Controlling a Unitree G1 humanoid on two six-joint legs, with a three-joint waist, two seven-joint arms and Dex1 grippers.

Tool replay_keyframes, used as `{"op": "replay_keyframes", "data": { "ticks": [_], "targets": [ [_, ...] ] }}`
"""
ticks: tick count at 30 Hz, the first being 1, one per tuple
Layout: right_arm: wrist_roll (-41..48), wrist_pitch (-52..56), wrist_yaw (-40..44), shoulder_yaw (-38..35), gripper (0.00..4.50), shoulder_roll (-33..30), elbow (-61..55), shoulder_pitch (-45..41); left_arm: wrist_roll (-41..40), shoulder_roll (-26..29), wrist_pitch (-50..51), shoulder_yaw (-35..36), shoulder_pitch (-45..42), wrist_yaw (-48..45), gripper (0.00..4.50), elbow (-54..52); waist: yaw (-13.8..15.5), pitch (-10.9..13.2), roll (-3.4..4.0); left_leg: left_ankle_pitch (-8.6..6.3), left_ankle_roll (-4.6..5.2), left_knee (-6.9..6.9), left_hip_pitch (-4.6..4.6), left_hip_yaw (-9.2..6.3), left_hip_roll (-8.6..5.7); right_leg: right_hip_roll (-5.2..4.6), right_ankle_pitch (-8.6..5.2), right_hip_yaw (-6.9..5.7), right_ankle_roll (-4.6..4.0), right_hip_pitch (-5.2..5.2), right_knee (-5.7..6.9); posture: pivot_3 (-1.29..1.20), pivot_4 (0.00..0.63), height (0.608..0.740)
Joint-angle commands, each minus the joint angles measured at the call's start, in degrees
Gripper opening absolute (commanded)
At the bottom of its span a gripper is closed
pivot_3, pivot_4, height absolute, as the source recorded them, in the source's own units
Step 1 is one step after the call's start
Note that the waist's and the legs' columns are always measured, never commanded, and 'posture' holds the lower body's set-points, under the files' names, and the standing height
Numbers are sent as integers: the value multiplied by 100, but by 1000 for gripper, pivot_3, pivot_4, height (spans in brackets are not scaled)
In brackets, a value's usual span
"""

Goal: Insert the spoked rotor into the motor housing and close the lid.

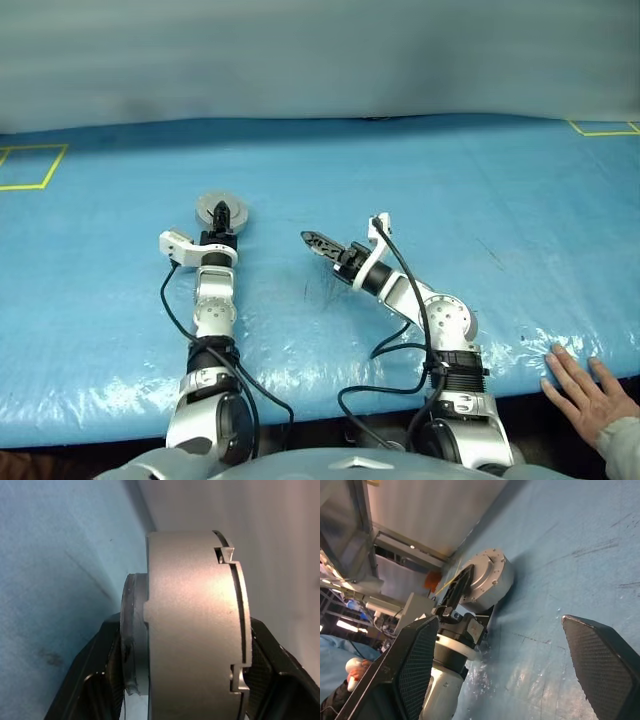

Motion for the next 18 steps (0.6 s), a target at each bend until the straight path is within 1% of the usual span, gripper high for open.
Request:
{"op": "replay_keyframes", "data": {
  "ticks": [1,2,3,6,7,13,18],
  "targets": [
    [24,-137,-15,9,4116,15,-243,-32,340,195,-121,41,-313,155,2820,93,11,0,0,1,-1,1,0,-1,0,-1,0,-1,0,2,2,0,150,740],
    [10,-158,-23,20,4116,12,-242,-33,375,202,-97,55,-320,197,2820,112,9,0,0,1,-2,4,0,-1,0,0,1,-2,-1,2,3,0,150,740],
    [-2,-173,-26,32,4151,8,-236,-35,487,208,-174,54,-308,282,3259,119,11,0,0,1,-3,5,0,0,0,0,3,-1,-3,2,4,0,150,740],
    [-54,-220,-37,79,4151,4,-207,-39,808,189,-434,88,-190,643,4092,-19,15,-1,0,1,-2,12,1,0,-1,-1,5,-1,0,6,3,0,150,740],
    [-75,-229,-48,91,4151,9,-189,-44,931,187,-514,73,-101,718,4455,-126,7,-1,0,1,-2,12,3,2,-1,-1,6,2,1,7,4,0,150,740],
    [-193,-251,-51,143,4151,21,-134,-83,1323,188,-661,52,564,1032,4455,-968,-24,-2,1,0,-5,6,9,10,5,5,7,13,-1,5,8,0,150,740],
    [-494,-544,-131,235,4151,-5,-116,-78,1898,402,-662,-147,1272,1105,4455,-1671,3,-2,2,0,-5,8,13,11,5,4,9,13,-3,8,9,0,150,740]
  ]
}}
